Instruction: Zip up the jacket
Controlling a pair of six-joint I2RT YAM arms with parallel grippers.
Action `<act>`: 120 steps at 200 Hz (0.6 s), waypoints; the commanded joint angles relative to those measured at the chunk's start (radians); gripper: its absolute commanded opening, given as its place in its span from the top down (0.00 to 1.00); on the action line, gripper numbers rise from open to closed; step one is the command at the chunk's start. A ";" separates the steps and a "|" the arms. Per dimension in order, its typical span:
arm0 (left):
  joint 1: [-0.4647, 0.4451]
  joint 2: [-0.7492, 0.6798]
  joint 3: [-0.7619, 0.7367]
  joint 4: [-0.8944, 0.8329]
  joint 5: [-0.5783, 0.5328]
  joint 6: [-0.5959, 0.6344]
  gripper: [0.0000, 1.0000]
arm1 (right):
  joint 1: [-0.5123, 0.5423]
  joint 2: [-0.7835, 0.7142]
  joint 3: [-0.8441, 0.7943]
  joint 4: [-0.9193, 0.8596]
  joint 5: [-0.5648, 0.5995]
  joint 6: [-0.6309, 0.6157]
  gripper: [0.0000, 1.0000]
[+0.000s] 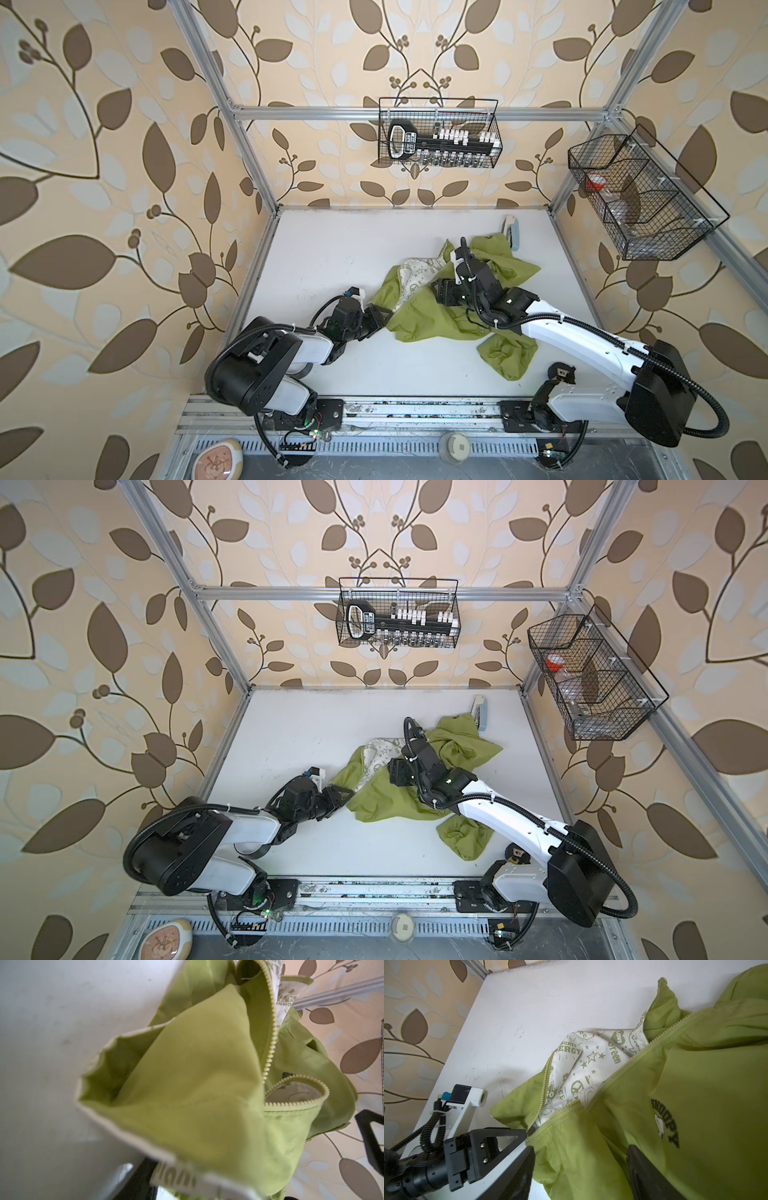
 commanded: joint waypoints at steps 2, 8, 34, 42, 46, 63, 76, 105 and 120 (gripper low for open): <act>-0.006 0.113 -0.062 0.117 0.042 0.031 0.54 | -0.001 0.003 0.026 -0.015 0.006 -0.011 0.29; -0.006 0.135 -0.070 0.158 0.048 0.028 0.55 | -0.004 0.002 0.023 -0.017 0.006 -0.011 0.29; -0.005 0.222 -0.099 0.320 0.078 -0.008 0.59 | -0.013 -0.008 0.013 -0.021 0.005 -0.011 0.30; -0.006 0.244 -0.106 0.359 0.083 -0.021 0.60 | -0.017 -0.012 0.009 -0.021 0.005 -0.008 0.30; -0.006 0.254 -0.109 0.376 0.084 -0.028 0.61 | -0.018 -0.013 0.007 -0.021 0.005 -0.009 0.30; -0.005 0.284 -0.122 0.427 0.085 -0.047 0.64 | -0.019 -0.019 0.003 -0.018 0.005 -0.006 0.30; -0.005 0.291 -0.128 0.453 0.083 -0.059 0.66 | -0.018 -0.021 -0.001 -0.017 0.005 -0.005 0.30; -0.004 0.257 -0.141 0.450 0.073 -0.073 0.71 | -0.018 -0.019 0.000 -0.014 0.003 -0.003 0.30; -0.005 0.214 -0.147 0.416 0.065 -0.071 0.74 | -0.018 -0.022 0.000 -0.014 0.003 -0.003 0.31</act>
